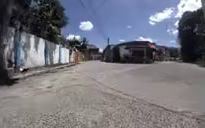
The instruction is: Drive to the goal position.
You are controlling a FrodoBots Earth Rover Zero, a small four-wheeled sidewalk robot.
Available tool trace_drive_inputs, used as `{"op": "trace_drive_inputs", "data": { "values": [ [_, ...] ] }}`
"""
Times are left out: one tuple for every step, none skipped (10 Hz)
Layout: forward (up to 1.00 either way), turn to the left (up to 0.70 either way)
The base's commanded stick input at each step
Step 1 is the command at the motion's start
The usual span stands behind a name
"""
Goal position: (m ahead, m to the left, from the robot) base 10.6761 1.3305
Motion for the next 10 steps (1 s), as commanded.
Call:
{"op": "trace_drive_inputs", "data": {
  "values": [
    [0.85,0.04],
    [0.85,0.03],
    [0.85,0.15],
    [0.85,0.17],
    [0.85,-0.02],
    [0.85,-0.26],
    [0.85,-0.34],
    [0.85,-0.29],
    [0.85,-0.30],
    [0.85,-0.34]
  ]
}}
